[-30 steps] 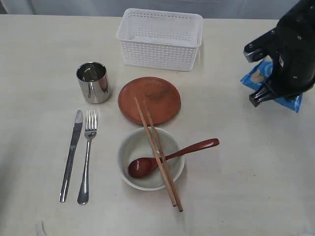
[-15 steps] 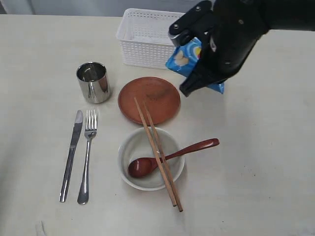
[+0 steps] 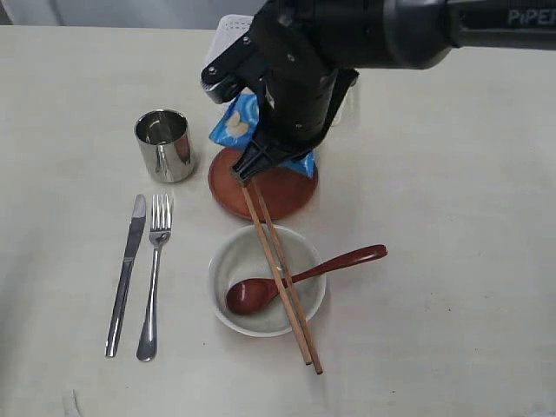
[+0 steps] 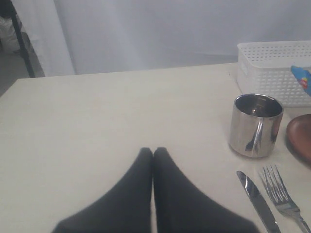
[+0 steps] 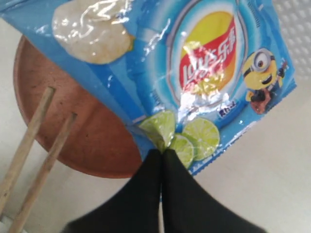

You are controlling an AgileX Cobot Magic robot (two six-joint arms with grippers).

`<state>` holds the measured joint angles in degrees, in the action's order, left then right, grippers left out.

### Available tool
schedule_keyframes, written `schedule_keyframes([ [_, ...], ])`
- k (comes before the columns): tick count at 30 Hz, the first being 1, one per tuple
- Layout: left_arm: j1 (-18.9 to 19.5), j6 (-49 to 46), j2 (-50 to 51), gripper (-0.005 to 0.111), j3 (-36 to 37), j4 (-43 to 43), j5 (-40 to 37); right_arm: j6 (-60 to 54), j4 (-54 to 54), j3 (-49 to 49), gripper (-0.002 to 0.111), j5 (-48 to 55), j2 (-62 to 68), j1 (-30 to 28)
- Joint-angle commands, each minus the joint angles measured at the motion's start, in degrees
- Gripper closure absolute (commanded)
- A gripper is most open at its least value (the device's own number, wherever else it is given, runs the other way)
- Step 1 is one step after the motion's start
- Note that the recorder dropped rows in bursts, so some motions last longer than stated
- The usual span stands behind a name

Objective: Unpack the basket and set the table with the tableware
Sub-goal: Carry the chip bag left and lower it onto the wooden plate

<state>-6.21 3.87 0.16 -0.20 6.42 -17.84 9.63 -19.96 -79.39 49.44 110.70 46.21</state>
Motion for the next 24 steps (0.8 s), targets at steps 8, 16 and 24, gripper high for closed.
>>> schedule_keyframes([
  [8,-0.4,0.0,-0.2,0.107,0.2,-0.1,0.4,-2.7,0.5,-0.5,0.109,-0.7,1.0,0.8],
  [16,-0.4,0.0,-0.2,0.107,0.2,-0.1,0.4,-8.1,3.6,-0.5,0.109,-1.4,1.0,0.8],
  [24,-0.4,0.0,-0.2,0.107,0.2,-0.1,0.4,-8.8,3.4,-0.5,0.108,-1.4,1.0,0.8],
])
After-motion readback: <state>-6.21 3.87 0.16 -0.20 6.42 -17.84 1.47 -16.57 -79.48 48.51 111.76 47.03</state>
